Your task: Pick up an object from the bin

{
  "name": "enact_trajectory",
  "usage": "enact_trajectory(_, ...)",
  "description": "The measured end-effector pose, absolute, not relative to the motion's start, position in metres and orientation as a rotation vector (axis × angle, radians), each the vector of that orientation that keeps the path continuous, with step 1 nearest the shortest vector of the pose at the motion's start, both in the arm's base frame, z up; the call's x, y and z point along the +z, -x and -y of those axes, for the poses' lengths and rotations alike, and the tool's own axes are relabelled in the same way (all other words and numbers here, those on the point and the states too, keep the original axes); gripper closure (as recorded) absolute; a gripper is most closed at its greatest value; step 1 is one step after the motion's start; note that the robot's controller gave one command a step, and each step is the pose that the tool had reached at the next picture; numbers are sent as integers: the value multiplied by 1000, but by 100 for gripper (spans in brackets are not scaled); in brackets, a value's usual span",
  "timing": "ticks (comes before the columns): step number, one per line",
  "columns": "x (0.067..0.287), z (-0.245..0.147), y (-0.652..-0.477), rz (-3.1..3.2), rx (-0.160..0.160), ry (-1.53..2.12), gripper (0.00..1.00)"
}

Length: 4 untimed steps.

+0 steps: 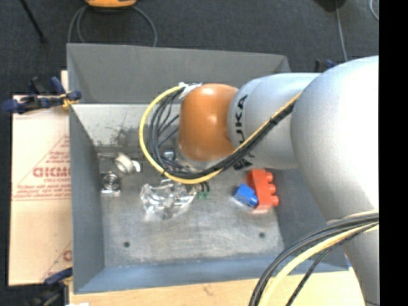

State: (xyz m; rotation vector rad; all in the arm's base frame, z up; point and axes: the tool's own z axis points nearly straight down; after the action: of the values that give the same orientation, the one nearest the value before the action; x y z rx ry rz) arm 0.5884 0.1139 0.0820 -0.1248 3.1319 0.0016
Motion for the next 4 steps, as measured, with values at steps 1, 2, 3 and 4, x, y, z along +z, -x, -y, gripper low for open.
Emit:
enact_trajectory(1,77,-100,-597,-3132,15,127,0)
enact_trajectory(2,79,-101,-599,-3133,6,128,0)
enact_trajectory(3,79,-102,-600,-3135,5,121,0)
enact_trajectory(4,80,-101,-601,-3134,5,112,0)
